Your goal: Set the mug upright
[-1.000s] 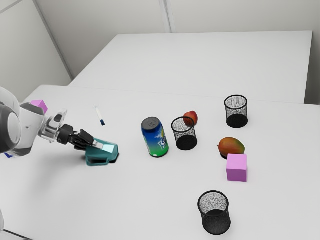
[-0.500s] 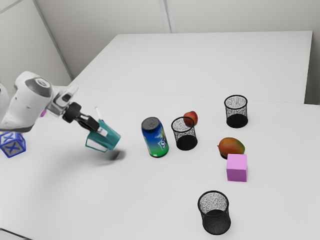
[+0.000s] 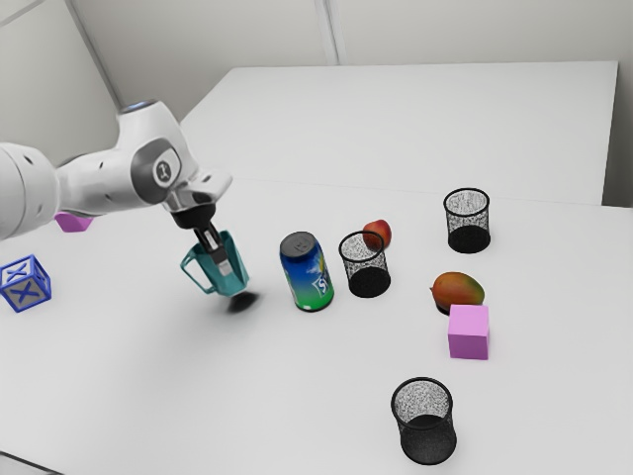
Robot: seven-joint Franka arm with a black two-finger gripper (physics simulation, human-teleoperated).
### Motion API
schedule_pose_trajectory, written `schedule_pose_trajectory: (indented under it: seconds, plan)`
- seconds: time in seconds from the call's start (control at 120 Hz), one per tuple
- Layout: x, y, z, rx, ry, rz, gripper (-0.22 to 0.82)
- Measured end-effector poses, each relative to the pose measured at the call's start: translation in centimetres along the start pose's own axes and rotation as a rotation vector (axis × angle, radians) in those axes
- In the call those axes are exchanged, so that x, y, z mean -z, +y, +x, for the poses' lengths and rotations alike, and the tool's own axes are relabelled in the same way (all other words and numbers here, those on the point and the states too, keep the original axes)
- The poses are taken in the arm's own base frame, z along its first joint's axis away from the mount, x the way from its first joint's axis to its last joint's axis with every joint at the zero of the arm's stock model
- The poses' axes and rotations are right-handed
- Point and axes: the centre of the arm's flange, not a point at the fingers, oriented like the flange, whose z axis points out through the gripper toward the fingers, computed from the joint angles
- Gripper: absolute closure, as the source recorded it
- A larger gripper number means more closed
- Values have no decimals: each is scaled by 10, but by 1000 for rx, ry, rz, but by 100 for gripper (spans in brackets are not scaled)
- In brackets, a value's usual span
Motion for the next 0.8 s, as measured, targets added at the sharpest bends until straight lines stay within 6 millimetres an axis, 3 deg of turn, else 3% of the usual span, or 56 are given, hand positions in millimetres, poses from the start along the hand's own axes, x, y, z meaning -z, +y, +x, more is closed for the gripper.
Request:
schedule_pose_trajectory:
  seconds: [0.283,0.475,0.8]
  plan:
    - [-13,25,22,9,-36,48,77]
    - [-33,31,18,51,-49,49,77]
    - [-46,50,27,62,-54,80,77]
